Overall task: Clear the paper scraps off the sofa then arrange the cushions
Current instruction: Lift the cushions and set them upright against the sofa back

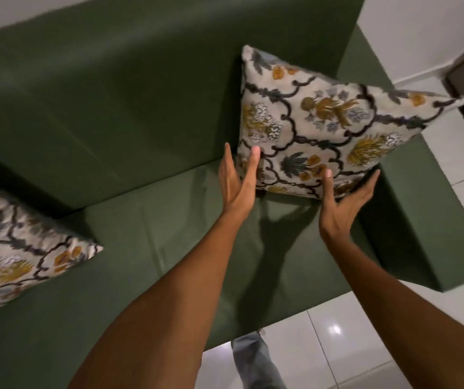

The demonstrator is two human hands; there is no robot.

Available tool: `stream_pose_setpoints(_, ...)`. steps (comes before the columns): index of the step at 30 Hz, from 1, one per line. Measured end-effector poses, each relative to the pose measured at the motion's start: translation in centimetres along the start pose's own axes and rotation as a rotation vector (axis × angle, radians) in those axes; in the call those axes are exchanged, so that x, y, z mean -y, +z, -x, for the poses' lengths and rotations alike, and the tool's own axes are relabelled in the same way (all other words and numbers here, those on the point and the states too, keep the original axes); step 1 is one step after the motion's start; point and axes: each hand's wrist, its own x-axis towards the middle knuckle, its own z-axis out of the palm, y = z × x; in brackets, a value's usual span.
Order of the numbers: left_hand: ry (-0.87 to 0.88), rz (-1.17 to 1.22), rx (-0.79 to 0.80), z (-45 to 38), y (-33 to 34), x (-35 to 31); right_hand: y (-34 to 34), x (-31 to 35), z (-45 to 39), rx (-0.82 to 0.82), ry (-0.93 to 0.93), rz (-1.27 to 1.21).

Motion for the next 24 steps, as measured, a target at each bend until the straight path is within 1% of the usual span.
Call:
stream_pose_setpoints(2,-0.062,0.032,-0.021,-1.4,2.2,-1.3,0.2,0.3,-1.9,0.056,0.004,-0.084)
stream_pose_setpoints(4,-0.082,0.036,-0.026,-2.5,3.5,-1.8,0.8,0.4,-2.8,0.067,0.028,-0.12)
stream_pose_setpoints(7,-0.042,0.038,-0.051,-3.2,4.2,-1.2,1.7,-0.1,-2.8,0.057,0.001,-0.086)
stream_pose_setpoints(10,0.04,0.036,-0.094,-1.8,3.9,-0.2,2.4,-0.6,-2.1,0.096,-0.057,-0.097)
stream_pose_setpoints(12,0.094,0.079,-0.172,-0.5,3.2,0.5,2.9,-0.2,-1.5,0.14,-0.077,-0.086)
stream_pose_setpoints(15,0.117,0.118,-0.334,0.8,1.1,1.7,4.4,1.1,-1.0,0.254,-0.161,-0.066)
stream_pose_setpoints(18,0.096,0.135,-0.511,1.7,-1.3,3.1,6.8,2.8,-0.2,0.37,-0.183,-0.031)
stream_pose_setpoints(19,0.075,0.132,-0.538,1.9,-2.1,3.5,7.5,3.1,0.3,0.39,-0.184,-0.008)
stream_pose_setpoints(20,0.044,0.128,-0.535,2.1,-2.7,3.8,8.0,3.4,1.0,0.402,-0.183,0.021)
stream_pose_setpoints(22,-0.019,0.1,-0.479,2.3,-4.1,4.1,8.9,3.6,2.3,0.392,-0.178,0.056)
stream_pose_setpoints(24,-0.009,0.073,-0.39,2.5,-5.6,4.2,9.4,3.7,3.3,0.344,-0.146,0.071)
